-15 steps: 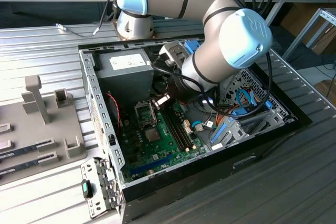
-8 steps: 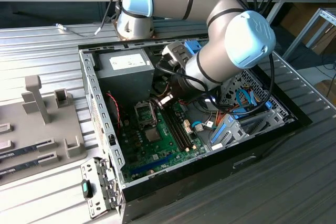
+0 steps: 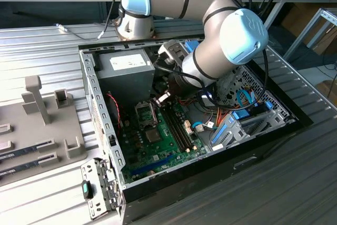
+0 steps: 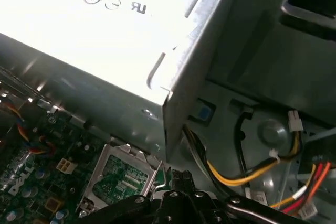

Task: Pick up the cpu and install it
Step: 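Close the cpu cover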

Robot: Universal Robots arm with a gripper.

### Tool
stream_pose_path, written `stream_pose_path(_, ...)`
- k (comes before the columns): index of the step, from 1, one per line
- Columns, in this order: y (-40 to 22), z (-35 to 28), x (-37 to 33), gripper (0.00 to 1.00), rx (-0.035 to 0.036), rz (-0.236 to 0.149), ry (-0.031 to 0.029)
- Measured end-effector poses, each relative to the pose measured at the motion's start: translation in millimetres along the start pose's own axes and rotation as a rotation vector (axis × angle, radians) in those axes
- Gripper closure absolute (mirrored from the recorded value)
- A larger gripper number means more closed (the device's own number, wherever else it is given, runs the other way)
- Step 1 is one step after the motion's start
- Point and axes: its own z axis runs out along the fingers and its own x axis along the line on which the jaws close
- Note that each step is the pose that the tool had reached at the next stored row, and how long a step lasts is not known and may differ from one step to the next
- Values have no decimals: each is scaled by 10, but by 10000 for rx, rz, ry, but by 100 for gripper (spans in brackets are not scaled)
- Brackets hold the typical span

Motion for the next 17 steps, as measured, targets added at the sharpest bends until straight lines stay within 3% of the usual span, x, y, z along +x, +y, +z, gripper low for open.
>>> stream_pose_path(2,31,40,-22,89,2,-260,109)
stream_pose_path(7,43,56,-29,89,4,-761,318)
stream_pose_path(9,42,57,-29,89,6,-1043,435)
stream_pose_path(10,41,59,-29,89,7,-1316,549)
stream_pose_path(13,36,57,-26,89,1,-1686,699)
stream_pose_path(17,17,50,-16,89,-17,-1852,755)
